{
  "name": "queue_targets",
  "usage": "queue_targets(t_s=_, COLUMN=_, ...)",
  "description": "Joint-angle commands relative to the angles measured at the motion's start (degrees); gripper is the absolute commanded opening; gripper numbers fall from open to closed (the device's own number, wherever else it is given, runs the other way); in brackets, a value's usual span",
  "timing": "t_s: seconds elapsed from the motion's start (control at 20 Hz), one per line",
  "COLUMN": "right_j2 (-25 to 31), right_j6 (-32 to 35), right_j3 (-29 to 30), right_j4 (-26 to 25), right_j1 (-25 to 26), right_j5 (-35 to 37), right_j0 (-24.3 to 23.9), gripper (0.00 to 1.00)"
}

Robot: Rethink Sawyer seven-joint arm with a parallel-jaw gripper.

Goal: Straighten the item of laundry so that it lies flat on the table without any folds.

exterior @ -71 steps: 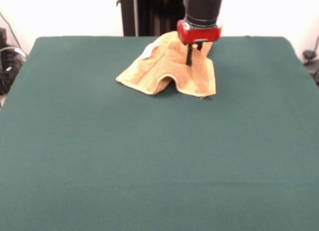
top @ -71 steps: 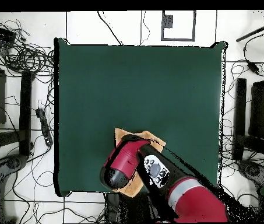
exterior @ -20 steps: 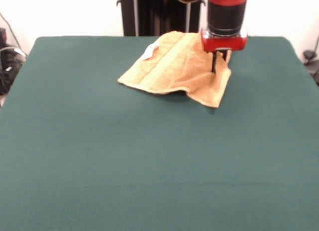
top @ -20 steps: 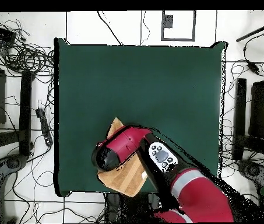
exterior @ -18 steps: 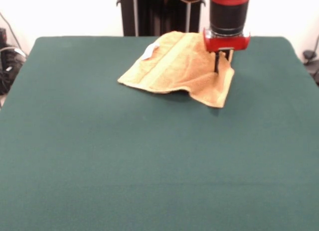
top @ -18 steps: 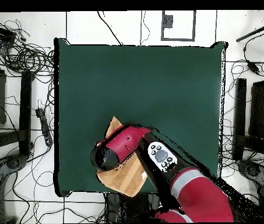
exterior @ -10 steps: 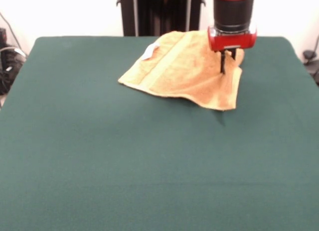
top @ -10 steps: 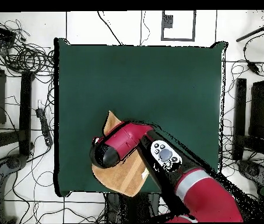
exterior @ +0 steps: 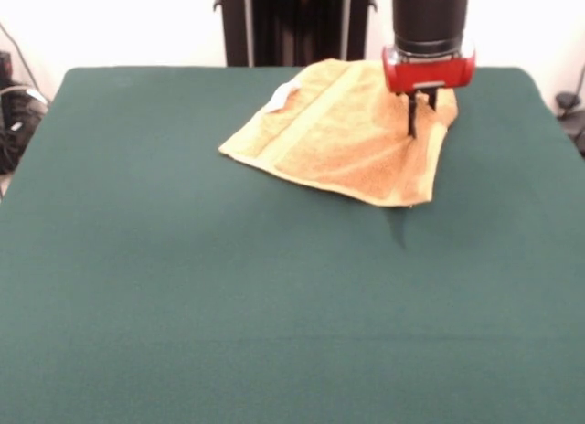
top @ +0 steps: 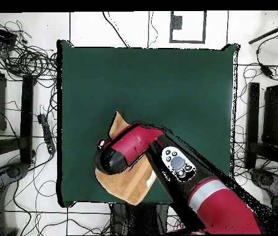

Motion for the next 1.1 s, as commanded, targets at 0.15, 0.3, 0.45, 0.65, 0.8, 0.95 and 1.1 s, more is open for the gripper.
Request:
queue_targets(t_s=0.15, right_j2=4.6, right_j6=-13.0, right_j3=-5.0, right_j4=-0.2, right_j1=0.8, right_j5=1.6, right_j0=2.0, gripper=0.0)
queue_targets(t_s=0.3, right_j2=4.6, right_j6=-12.9, right_j3=-4.7, right_j4=-0.3, right_j1=0.6, right_j5=1.5, right_j0=2.0, gripper=0.0)
queue_targets(t_s=0.45, right_j2=3.4, right_j6=-11.8, right_j3=-5.3, right_j4=-1.4, right_j1=0.7, right_j5=1.2, right_j0=3.0, gripper=0.0)
queue_targets(t_s=0.65, right_j2=1.9, right_j6=-10.5, right_j3=-6.0, right_j4=-2.7, right_j1=0.8, right_j5=1.1, right_j0=4.4, gripper=0.0)
queue_targets(t_s=0.8, right_j2=1.1, right_j6=-9.8, right_j3=-6.8, right_j4=-3.3, right_j1=1.2, right_j5=1.3, right_j0=5.2, gripper=0.0)
queue_targets(t_s=0.95, right_j2=1.0, right_j6=-10.0, right_j3=-7.1, right_j4=-3.4, right_j1=1.5, right_j5=1.9, right_j0=5.3, gripper=0.0)
queue_targets(t_s=1.1, right_j2=0.3, right_j6=-8.5, right_j3=-7.1, right_j4=-2.8, right_j1=2.1, right_j5=1.3, right_j0=5.5, gripper=1.0)
